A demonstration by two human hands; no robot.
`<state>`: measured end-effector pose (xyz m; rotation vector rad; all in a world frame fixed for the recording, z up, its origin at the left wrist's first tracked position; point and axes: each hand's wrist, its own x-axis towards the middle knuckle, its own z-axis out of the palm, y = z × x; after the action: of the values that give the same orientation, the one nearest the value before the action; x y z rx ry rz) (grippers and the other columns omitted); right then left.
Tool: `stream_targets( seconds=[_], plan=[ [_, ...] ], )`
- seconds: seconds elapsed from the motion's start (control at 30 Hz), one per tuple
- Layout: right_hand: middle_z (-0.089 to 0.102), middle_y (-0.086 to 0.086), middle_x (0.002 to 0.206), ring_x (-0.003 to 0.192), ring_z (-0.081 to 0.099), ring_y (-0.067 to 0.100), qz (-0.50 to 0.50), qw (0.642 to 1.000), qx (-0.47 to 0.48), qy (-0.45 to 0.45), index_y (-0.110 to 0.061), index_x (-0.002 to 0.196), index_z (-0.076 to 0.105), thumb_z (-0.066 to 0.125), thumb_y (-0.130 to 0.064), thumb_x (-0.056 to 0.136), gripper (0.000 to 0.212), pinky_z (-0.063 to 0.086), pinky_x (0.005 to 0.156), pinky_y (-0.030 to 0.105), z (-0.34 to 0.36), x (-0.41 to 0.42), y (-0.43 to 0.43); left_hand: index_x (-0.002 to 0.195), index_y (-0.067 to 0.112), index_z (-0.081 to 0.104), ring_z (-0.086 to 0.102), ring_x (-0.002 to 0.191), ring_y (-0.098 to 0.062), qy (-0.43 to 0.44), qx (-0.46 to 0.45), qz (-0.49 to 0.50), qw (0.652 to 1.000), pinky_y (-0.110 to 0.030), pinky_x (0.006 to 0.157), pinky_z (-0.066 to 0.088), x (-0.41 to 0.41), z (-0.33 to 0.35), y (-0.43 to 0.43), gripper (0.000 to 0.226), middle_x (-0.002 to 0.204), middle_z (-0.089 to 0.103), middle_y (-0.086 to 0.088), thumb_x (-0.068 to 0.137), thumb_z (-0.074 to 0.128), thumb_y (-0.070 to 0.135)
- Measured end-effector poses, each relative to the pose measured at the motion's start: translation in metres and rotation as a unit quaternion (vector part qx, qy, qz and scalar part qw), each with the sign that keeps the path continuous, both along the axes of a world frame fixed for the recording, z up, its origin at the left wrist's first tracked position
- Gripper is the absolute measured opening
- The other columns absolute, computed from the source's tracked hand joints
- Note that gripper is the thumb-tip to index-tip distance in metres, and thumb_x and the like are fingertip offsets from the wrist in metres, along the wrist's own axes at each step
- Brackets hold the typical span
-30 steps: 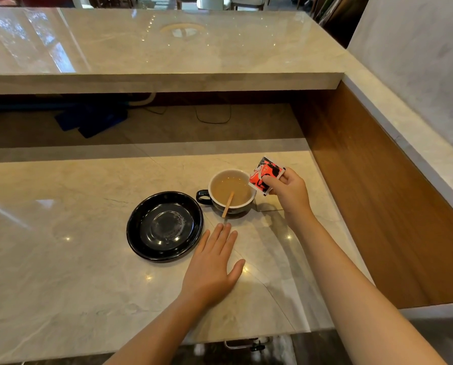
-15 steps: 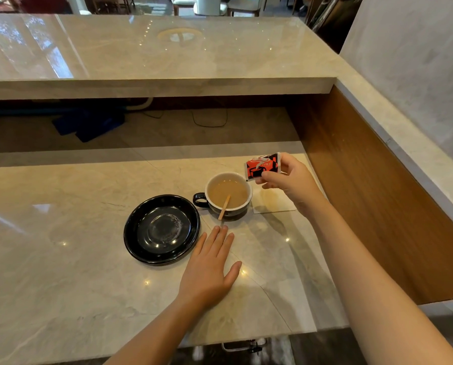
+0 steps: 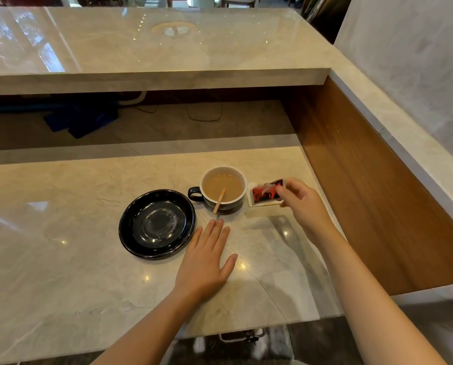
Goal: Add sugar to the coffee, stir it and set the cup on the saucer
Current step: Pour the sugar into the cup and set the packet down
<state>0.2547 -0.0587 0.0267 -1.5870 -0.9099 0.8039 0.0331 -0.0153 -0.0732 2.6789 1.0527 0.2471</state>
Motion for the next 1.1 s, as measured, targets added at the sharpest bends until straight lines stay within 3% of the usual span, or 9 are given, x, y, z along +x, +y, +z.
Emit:
stream_targets(
  seconds=[0.1,0.2,0.33,0.47,0.7,0.9,1.1],
  plan=[
    [0.066,-0.002,0.087,0.072,0.058,0.008,-0.007,1.000,-0.028,-0.004,-0.018,0.085,0.071,0.061,-0.009,0.086,0.013,0.047,0.063,0.014,-0.016,0.002,-0.019,0.147,0.025,0.004,-0.016,0.141,-0.007,0.009,0.008,-0.004,1.000,-0.028,0.113,-0.017,0.000,0.000,0.000,0.065,0.156,-0.006,0.006,0.093,0.020,0.056],
    [0.068,-0.013,0.068,0.061,0.059,-0.002,0.002,0.999,-0.047,0.018,-0.017,0.077,0.071,0.061,-0.001,0.084,0.020,0.045,0.055,0.009,-0.026,0.003,-0.036,0.148,0.023,0.006,-0.014,0.141,-0.009,0.011,0.012,-0.007,1.000,-0.029,0.113,-0.016,0.000,0.001,0.000,0.065,0.156,-0.005,0.004,0.093,0.020,0.055],
    [0.066,-0.004,0.081,0.064,0.059,-0.005,0.011,0.996,-0.076,-0.035,-0.024,0.081,0.067,0.060,0.003,0.084,0.028,0.047,0.057,0.006,-0.032,0.011,-0.051,0.147,0.021,0.011,-0.009,0.143,-0.011,0.013,0.024,-0.010,1.000,-0.030,0.114,-0.014,0.000,0.002,0.000,0.064,0.157,0.002,0.001,0.094,0.022,0.054],
    [0.065,0.006,0.075,0.054,0.055,-0.004,0.034,0.987,-0.119,-0.101,-0.019,0.081,0.067,0.059,0.000,0.084,0.021,0.043,0.052,0.006,-0.035,0.016,-0.056,0.147,0.018,0.016,-0.004,0.143,-0.013,0.009,0.028,-0.012,1.000,-0.034,0.115,-0.008,0.000,0.004,-0.001,0.063,0.157,0.009,-0.002,0.094,0.026,0.052],
    [0.064,-0.005,0.066,0.050,0.055,-0.004,0.037,0.981,-0.121,-0.144,-0.024,0.078,0.067,0.059,-0.002,0.084,0.025,0.042,0.050,0.007,-0.038,0.024,-0.055,0.147,0.018,0.017,-0.003,0.143,-0.013,0.008,0.029,-0.011,0.999,-0.033,0.115,-0.007,0.001,0.003,-0.001,0.062,0.156,0.010,-0.002,0.095,0.028,0.051],
    [0.063,-0.009,0.080,0.069,0.056,-0.002,0.071,0.967,-0.154,-0.189,-0.022,0.090,0.067,0.056,-0.009,0.089,0.017,0.042,0.058,0.004,-0.041,0.034,-0.057,0.146,0.018,0.017,-0.003,0.143,-0.013,0.002,0.024,-0.010,1.000,-0.035,0.115,-0.005,0.000,0.003,-0.001,0.063,0.156,0.010,-0.002,0.094,0.027,0.052],
    [0.061,0.002,0.091,0.078,0.050,0.011,0.092,0.924,-0.212,-0.303,-0.013,0.100,0.067,0.061,-0.013,0.086,0.015,0.032,0.060,0.009,-0.044,0.044,-0.052,0.147,0.018,0.017,-0.005,0.142,-0.012,-0.002,0.020,-0.009,1.000,-0.033,0.114,-0.007,0.000,0.004,-0.001,0.063,0.156,0.008,-0.001,0.095,0.030,0.051]
  ],
)
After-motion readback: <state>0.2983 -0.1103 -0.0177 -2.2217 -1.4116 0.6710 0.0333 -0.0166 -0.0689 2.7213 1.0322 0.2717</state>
